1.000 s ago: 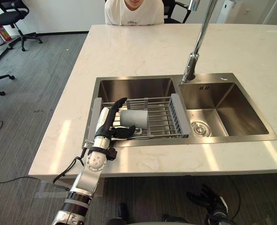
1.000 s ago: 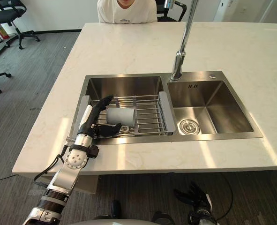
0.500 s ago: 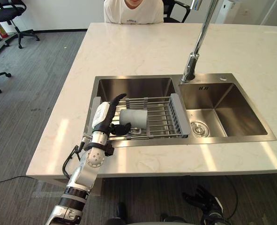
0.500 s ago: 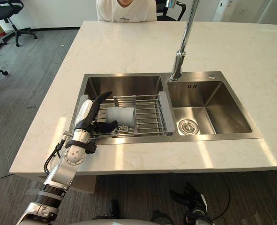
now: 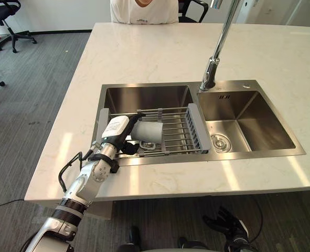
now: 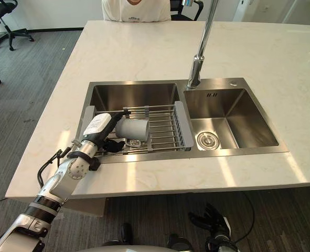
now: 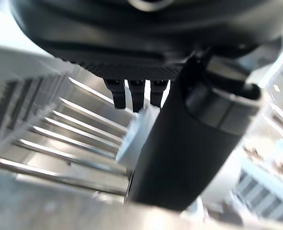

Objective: Walk over to the sink, pick up the cup, carry it to the dishwasher, place the cup inside the dishwasher, then close the dishwasher door

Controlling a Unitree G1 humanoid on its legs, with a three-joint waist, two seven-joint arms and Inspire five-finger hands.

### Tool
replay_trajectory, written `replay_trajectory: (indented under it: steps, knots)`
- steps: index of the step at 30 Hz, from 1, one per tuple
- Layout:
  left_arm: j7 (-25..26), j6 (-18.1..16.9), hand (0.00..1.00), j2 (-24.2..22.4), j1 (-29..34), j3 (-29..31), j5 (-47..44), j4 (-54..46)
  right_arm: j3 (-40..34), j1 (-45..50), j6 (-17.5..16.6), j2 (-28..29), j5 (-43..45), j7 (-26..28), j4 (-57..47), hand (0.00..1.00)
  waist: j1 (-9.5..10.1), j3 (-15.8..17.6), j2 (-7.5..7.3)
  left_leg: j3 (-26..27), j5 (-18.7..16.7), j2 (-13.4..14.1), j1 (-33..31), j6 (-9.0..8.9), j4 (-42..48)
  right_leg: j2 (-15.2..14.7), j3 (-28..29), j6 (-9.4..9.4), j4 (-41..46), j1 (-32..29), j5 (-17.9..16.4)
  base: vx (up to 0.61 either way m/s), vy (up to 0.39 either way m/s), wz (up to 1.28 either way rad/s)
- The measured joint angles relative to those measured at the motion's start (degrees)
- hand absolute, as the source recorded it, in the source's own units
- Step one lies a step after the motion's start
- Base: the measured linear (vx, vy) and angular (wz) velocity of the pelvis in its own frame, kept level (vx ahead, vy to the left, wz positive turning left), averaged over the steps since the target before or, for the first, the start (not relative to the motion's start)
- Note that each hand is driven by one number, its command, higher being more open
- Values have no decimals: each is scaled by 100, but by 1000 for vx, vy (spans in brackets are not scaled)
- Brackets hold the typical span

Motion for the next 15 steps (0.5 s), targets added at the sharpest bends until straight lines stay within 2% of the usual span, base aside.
replay_trajectory:
  steps: [3,4,8,12,15]
  knots:
    - [-113,-147,90,184,-158,-233,-1,108,5,-4,-3,-4,-1,20,-1,90,2,7,11,2,-4,1,-8,-6,-1,4,0,0,-7,-6,0,0,0,0]
    - [-149,-182,30,199,-191,-257,-1,141,5,-4,-3,-6,-1,25,-1,90,2,9,13,2,-5,1,-8,-7,-1,4,0,-1,-7,-7,0,0,0,0]
    - [-194,-298,30,429,-551,-468,144,286,114,-15,-6,-67,-2,36,0,90,-7,35,24,15,-17,4,-63,-27,-2,7,10,-4,10,-77,5,-5,1,-1]
    - [-274,-332,30,622,-897,-485,199,603,122,-19,-13,-91,-3,61,9,90,-124,72,44,76,-26,-7,-82,-11,-1,-10,80,0,-6,-125,12,14,4,-9]
    - [-333,-329,30,682,-922,-485,133,618,120,0,-12,-102,-2,59,40,90,-157,85,63,115,-53,-29,-83,-17,24,-11,113,-2,-42,-117,27,66,-6,-7]
